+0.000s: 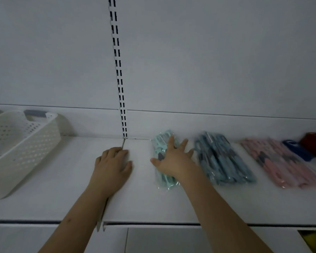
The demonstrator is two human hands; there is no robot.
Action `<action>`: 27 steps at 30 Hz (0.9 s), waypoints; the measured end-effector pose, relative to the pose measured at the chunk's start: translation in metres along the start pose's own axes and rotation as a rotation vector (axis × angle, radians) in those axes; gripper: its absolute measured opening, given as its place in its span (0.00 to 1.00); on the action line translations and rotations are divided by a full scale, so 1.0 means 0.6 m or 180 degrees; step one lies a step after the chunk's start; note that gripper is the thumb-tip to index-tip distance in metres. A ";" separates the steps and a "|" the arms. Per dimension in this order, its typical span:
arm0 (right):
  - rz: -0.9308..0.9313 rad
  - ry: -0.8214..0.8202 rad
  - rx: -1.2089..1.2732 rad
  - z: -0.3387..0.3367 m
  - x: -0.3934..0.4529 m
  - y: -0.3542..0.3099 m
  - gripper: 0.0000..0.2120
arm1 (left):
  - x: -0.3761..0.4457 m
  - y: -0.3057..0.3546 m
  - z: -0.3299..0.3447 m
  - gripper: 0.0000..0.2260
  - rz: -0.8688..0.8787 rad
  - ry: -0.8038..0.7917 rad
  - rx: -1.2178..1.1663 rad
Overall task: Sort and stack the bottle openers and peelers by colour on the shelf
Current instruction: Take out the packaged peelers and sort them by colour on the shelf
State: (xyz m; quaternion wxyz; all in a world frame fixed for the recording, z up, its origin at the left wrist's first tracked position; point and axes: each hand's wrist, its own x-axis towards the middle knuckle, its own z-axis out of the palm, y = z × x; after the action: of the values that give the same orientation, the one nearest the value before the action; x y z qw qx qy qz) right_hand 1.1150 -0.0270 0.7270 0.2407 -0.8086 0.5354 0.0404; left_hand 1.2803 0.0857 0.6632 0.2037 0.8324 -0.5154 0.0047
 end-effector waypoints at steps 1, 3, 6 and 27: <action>0.0037 0.0003 0.0060 0.001 -0.004 -0.002 0.49 | 0.000 0.001 -0.001 0.37 -0.0004 -0.0014 0.0010; 0.0157 0.0018 0.0327 -0.001 -0.003 -0.013 0.44 | -0.002 0.002 -0.002 0.38 -0.0010 -0.0013 0.0005; 0.0423 -0.0002 0.0551 -0.003 0.013 -0.038 0.40 | -0.003 0.006 -0.005 0.37 -0.0050 0.0019 -0.0042; -0.2739 0.1330 0.2347 -0.018 -0.056 -0.329 0.20 | -0.236 -0.095 -0.168 0.14 -0.1047 0.1707 -0.0843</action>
State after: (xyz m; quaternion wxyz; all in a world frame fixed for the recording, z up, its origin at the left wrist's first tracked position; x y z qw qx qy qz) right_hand 1.2735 0.0584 0.8159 0.3896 -0.8066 0.1749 -0.4086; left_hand 1.2831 0.2637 0.7060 0.4364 0.8398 -0.2984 0.1235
